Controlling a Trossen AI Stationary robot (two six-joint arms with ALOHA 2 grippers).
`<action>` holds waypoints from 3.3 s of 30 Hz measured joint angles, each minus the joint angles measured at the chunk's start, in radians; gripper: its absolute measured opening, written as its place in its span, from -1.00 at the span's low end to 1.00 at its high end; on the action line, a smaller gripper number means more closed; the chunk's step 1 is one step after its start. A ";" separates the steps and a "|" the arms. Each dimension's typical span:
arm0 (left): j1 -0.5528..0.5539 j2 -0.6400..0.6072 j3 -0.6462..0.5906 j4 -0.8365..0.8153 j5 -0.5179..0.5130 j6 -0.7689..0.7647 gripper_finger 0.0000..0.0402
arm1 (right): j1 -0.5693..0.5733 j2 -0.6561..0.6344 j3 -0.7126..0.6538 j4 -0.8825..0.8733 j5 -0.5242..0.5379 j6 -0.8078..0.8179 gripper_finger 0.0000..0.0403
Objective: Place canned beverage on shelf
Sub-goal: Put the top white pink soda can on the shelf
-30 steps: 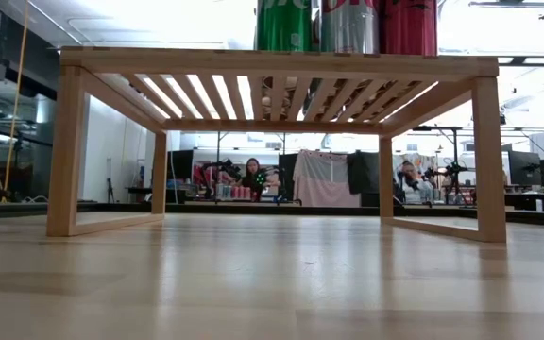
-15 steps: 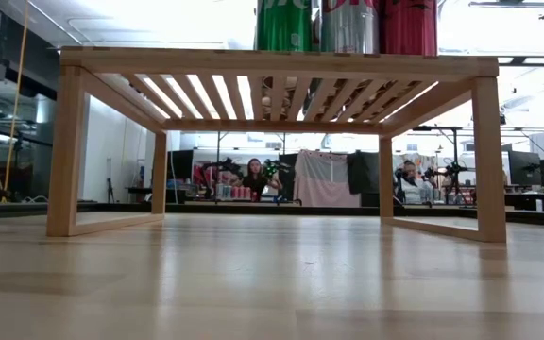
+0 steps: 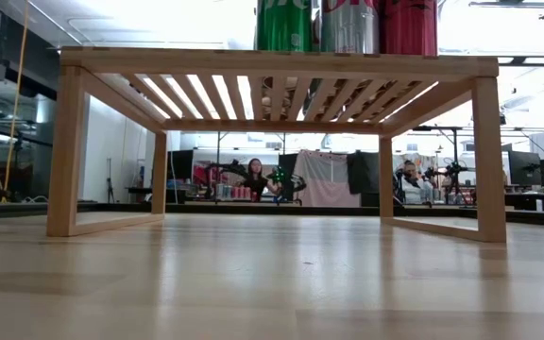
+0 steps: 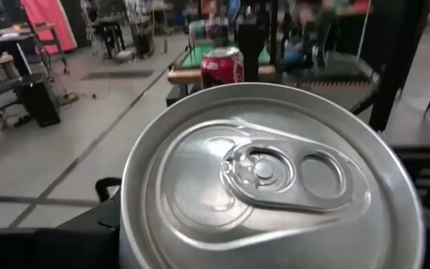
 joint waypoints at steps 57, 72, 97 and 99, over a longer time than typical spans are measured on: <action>0.351 0.341 -0.255 0.291 0.424 0.041 0.36 | 0.001 -0.057 0.000 -0.404 0.167 0.137 0.97; 0.376 0.369 -0.247 0.269 0.469 0.108 0.46 | 0.001 -0.057 0.000 -0.411 0.168 0.177 0.97; 0.376 0.344 -0.247 0.244 0.464 0.107 0.49 | 0.001 -0.056 0.000 -0.411 0.168 0.177 0.97; 0.376 0.344 -0.247 0.245 0.463 0.107 0.49 | 0.001 -0.056 0.000 -0.411 0.168 0.178 0.97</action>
